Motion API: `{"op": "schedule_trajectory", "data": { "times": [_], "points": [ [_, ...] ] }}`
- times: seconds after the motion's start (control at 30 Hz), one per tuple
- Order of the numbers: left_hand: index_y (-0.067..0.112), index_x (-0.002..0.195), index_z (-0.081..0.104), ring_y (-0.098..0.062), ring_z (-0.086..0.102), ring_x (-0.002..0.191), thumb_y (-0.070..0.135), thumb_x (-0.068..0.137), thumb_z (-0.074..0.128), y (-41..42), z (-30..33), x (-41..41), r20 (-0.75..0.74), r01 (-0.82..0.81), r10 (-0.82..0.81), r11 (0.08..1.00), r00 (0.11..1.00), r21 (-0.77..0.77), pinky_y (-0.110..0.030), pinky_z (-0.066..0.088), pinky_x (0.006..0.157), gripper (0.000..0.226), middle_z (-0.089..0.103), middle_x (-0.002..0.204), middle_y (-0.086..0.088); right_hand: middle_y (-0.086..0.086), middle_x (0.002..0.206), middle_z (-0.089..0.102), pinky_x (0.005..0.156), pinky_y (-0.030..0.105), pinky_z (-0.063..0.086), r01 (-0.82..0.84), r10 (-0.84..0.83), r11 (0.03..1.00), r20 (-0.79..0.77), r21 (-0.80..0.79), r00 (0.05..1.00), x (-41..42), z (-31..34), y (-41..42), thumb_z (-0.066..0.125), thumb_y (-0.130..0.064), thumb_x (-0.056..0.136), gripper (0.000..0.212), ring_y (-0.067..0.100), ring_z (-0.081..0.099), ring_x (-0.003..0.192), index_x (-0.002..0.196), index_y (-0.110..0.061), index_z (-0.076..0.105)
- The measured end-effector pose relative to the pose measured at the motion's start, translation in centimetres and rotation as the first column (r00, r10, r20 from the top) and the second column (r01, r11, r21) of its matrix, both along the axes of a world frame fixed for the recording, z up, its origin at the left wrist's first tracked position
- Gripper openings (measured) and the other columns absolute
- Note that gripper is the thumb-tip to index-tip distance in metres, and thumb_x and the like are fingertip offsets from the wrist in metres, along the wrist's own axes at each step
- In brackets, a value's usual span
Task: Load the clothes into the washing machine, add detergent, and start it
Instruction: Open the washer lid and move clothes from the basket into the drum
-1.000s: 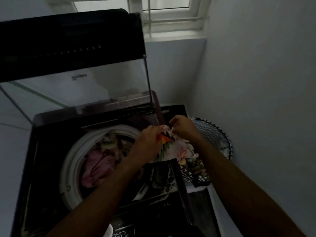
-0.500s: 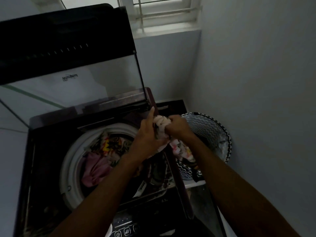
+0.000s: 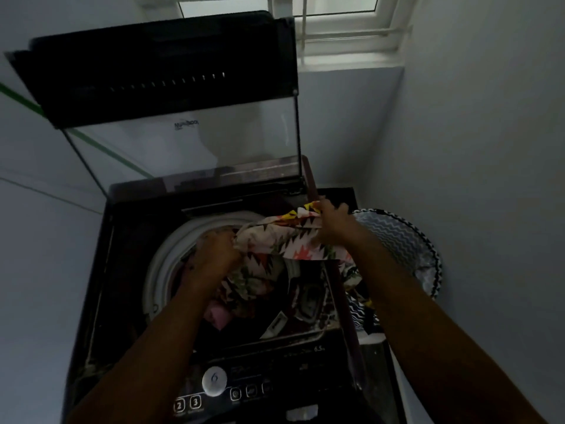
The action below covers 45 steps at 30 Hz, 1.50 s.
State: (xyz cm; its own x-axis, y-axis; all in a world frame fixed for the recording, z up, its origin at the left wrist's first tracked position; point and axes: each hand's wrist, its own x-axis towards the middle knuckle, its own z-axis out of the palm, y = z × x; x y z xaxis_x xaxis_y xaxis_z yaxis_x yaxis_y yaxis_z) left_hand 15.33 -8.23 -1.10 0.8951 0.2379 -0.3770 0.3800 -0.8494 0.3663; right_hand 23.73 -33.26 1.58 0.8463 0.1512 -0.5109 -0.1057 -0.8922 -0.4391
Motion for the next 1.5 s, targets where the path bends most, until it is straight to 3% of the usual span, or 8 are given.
{"op": "schedule_trajectory", "data": {
  "times": [0.37,0.53,0.63,0.73,0.97,1.1,1.33,1.5],
  "points": [
    [0.047,0.147,0.026,-0.021,0.046,0.133,0.041,0.054,0.088,-6.7,0.8,0.8,0.255,0.187,-0.047,0.807,0.966,-0.560,-0.045,0.046,0.104,0.112,0.040,0.147,-0.006,0.020,0.106,0.055,0.073,0.034,0.042,0.079,-0.175,0.979,0.576,0.189,0.799,-3.6,-1.6,4.4,0.056,-0.007,0.083,0.024,0.035,0.057,0.091,0.106,-0.006,0.055],
    [0.018,0.133,0.051,-0.008,0.060,0.105,0.014,0.078,0.075,-8.5,0.9,0.6,0.373,0.101,0.120,0.847,0.920,-0.521,-0.019,0.048,0.085,0.060,0.061,0.117,0.000,0.008,0.093,0.064,0.072,0.023,0.042,-0.034,-0.218,0.856,0.421,0.515,0.881,-4.8,0.4,6.3,0.067,-0.006,0.075,0.021,0.023,0.060,0.085,0.093,-0.010,0.059],
    [-0.012,0.106,0.056,-0.015,0.067,0.079,-0.009,0.086,0.061,-8.2,1.7,0.8,0.149,-0.123,0.327,0.679,0.933,-0.723,-0.012,0.047,0.052,0.021,0.062,0.088,-0.013,0.002,0.089,0.066,0.071,0.027,0.051,0.085,-0.192,0.758,0.096,0.647,0.977,-4.9,0.7,5.7,0.077,-0.022,0.077,0.022,0.016,0.063,0.081,0.092,-0.018,0.061],
    [-0.004,0.113,0.063,-0.032,0.068,0.092,-0.005,0.075,0.076,-5.6,0.0,1.0,-0.095,-0.364,0.485,0.499,0.870,-0.787,-0.029,0.057,0.062,0.040,0.070,0.102,-0.019,0.009,0.093,0.067,0.079,0.041,0.056,0.227,-0.327,0.651,-0.002,0.724,0.945,-4.0,0.5,3.4,0.072,-0.012,0.080,0.019,0.021,0.065,0.083,0.093,-0.023,0.063],
    [0.023,0.099,0.063,-0.028,0.062,0.097,0.035,0.071,0.077,-3.4,-3.1,-1.0,0.064,-0.519,0.597,0.740,0.799,-0.427,-0.035,0.051,0.082,0.034,0.065,0.107,-0.007,0.017,0.125,0.052,0.092,0.040,0.049,0.026,-0.030,0.993,0.037,0.117,0.999,-1.7,-3.6,-3.1,0.072,-0.027,0.076,0.066,0.034,0.054,0.112,0.134,-0.020,0.041],
    [0.034,0.115,0.054,-0.035,0.051,0.114,0.044,0.067,0.072,-5.2,-3.3,-0.7,0.203,-0.254,0.273,0.960,0.940,-0.114,-0.047,0.044,0.098,0.053,0.054,0.124,-0.010,0.014,0.096,0.058,0.067,0.030,0.039,0.156,-0.176,0.966,0.083,0.205,0.981,-2.1,-3.9,-2.3,0.064,-0.014,0.083,0.027,0.031,0.058,0.093,0.100,-0.007,0.044],
    [0.026,0.148,0.032,-0.017,0.037,0.131,0.015,0.062,0.089,-10.2,0.5,1.5,0.427,0.283,-0.079,0.854,0.901,-0.438,-0.026,0.032,0.110,0.103,0.039,0.146,-0.007,0.014,0.104,0.068,0.075,0.024,0.043,0.230,-0.412,0.861,0.357,0.454,0.838,-2.3,0.0,1.2,0.066,-0.010,0.075,0.029,0.028,0.063,0.097,0.103,-0.004,0.061],
    [0.031,0.122,0.056,-0.016,0.057,0.106,0.017,0.069,0.074,-10.2,1.9,1.8,0.536,0.104,0.220,0.855,0.815,-0.509,-0.023,0.051,0.089,0.057,0.059,0.120,-0.003,0.007,0.098,0.070,0.079,0.025,0.055,0.094,-0.182,0.664,0.038,0.742,0.983,-3.0,1.8,3.9,0.068,0.000,0.073,0.035,0.020,0.066,0.089,0.108,-0.007,0.066]
  ]
}}
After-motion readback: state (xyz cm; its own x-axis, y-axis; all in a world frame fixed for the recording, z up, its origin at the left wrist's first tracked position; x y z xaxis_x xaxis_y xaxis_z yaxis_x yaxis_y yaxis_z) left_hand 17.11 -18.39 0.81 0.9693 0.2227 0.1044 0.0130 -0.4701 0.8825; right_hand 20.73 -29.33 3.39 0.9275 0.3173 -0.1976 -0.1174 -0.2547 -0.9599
